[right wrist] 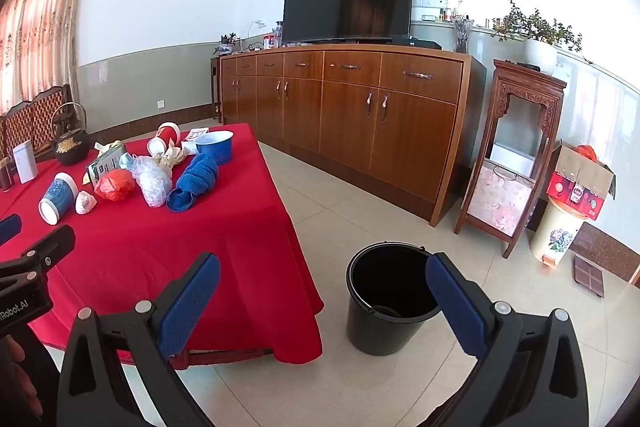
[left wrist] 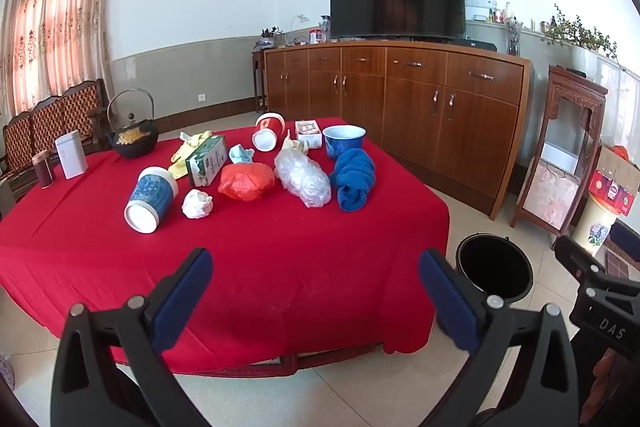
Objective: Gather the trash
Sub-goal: 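Move both tools toward the items on the red table, then grasp the white tissue with the left tool while the right tool grasps the blue towel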
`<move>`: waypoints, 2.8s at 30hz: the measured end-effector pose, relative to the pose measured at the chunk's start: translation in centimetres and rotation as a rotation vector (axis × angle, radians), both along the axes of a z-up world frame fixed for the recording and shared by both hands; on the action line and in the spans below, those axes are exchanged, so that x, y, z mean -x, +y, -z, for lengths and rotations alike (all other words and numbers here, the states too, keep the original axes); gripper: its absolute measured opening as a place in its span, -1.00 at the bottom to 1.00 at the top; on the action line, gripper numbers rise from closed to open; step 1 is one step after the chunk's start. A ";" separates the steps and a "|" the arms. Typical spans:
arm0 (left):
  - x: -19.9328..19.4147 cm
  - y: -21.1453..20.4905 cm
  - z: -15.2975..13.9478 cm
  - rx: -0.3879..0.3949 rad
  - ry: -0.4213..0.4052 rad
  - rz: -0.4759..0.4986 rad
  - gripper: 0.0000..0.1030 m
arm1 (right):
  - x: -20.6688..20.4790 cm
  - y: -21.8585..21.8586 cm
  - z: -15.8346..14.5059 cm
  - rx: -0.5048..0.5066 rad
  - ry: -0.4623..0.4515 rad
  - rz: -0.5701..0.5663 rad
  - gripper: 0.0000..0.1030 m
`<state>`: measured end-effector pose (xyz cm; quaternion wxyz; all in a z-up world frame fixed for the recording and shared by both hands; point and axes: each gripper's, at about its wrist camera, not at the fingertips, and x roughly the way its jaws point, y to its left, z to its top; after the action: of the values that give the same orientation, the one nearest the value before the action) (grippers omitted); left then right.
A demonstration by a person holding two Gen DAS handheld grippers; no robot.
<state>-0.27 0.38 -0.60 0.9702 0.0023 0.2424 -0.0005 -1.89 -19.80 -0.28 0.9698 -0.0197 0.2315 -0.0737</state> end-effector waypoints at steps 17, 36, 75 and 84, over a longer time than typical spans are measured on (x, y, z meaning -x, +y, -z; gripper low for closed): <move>0.1 0.1 0.2 0.002 0.004 -0.001 1.00 | 0.0 -0.1 0.3 -0.007 0.005 0.001 1.00; -5.3 5.8 1.7 0.014 0.098 -0.110 1.00 | -7.2 2.7 0.7 -0.033 0.102 -0.136 1.00; -18.2 13.9 8.0 0.044 0.117 -0.317 0.25 | -27.0 12.0 6.4 -0.096 0.206 -0.402 0.10; -17.7 13.6 7.8 0.058 0.103 -0.281 -0.19 | -26.6 11.5 6.2 -0.118 0.180 -0.432 -0.52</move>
<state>17.39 13.97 -8.42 0.9466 -0.0596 0.2898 0.1283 24.74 -8.33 -6.51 0.9380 -0.0188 0.3113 0.1512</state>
